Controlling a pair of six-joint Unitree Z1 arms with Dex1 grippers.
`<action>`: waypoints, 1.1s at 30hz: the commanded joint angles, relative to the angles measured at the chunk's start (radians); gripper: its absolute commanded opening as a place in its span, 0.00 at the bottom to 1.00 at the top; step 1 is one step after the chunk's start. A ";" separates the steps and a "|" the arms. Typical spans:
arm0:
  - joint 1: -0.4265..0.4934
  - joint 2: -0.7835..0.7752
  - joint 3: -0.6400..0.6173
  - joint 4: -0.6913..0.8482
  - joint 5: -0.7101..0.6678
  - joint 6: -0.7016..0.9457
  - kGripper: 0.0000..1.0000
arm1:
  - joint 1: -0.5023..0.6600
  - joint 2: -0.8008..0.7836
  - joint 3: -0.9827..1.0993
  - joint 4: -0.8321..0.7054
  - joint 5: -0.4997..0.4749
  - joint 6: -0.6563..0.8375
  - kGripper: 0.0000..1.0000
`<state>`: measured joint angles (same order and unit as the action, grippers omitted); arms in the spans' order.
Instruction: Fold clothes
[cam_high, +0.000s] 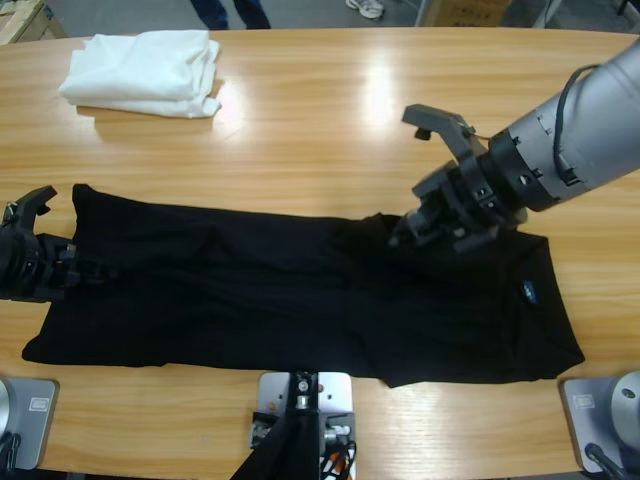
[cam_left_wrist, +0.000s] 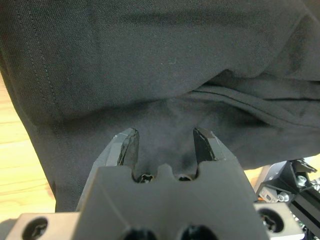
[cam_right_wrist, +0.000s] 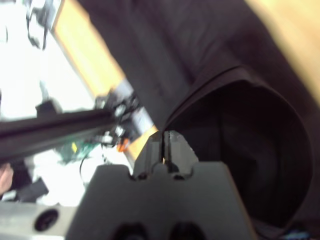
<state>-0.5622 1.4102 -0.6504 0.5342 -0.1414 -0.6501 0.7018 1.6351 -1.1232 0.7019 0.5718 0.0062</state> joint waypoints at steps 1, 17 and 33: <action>-0.037 0.009 0.035 -0.013 -0.017 -0.018 0.43 | 0.091 -0.004 -0.017 0.180 0.033 -0.032 0.00; -0.003 -0.210 -0.012 0.005 -0.014 -0.063 0.43 | 0.230 0.006 0.122 0.227 0.068 -0.003 0.00; 0.081 -0.103 -0.072 0.165 -0.012 -0.029 0.47 | 0.243 0.009 0.131 0.146 0.013 0.069 0.00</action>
<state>-0.5535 1.2654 -0.6994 0.5966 -0.1559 -0.6920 0.9302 1.6322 -1.0174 0.8587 0.6118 0.0475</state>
